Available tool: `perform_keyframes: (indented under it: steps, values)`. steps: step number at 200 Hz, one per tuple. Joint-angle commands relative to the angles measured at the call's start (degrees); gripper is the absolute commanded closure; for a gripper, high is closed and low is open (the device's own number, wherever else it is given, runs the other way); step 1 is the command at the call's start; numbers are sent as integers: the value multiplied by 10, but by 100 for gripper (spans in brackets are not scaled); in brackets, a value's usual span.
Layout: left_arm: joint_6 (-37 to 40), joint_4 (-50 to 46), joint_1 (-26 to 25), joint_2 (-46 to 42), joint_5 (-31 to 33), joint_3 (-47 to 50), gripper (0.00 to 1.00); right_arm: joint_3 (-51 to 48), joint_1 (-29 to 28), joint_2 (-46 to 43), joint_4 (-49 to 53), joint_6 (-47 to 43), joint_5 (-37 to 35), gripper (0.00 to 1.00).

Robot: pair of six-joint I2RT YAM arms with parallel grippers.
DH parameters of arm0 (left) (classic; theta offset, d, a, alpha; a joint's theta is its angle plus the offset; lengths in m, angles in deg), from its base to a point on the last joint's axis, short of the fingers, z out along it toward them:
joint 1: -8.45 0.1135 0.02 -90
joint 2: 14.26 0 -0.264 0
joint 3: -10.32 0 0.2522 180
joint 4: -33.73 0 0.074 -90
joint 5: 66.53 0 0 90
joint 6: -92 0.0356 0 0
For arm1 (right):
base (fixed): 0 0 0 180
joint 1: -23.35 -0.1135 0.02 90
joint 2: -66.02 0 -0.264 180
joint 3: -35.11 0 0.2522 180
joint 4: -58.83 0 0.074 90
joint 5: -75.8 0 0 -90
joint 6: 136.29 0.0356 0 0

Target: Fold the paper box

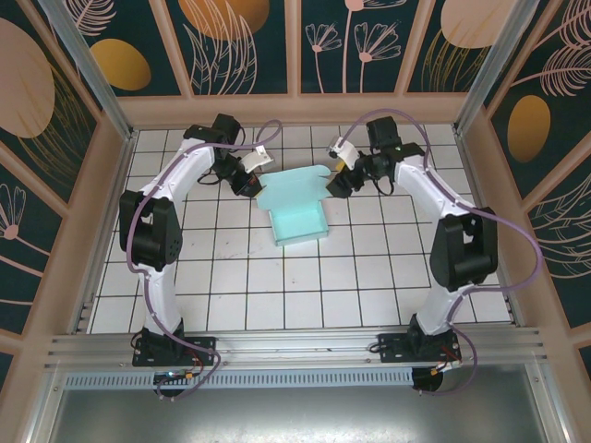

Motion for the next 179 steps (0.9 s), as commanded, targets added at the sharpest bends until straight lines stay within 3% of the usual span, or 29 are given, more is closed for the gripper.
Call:
perform_keyframes:
  steps: [1,20,73,81,101,134,179]
  values:
    - [17,-20,-1,-18,-20,-1,100,42,6,32,59,-51,37,28]
    - [16,-20,-1,-18,-18,0,100,80,3,72,73,-58,33,31]
    - [11,-17,-1,-13,-14,-3,100,213,-4,178,195,-101,60,52]
    - [10,-17,-2,-13,-15,-4,100,220,-4,185,206,-103,59,62]
    - [8,-18,-1,-10,-16,-8,100,232,-4,196,226,-108,56,71]
    - [4,-19,-1,-4,-17,-12,100,234,-4,199,227,-102,58,100]
    - [-19,4,-1,-7,-13,-10,100,213,-9,178,179,-67,41,100]
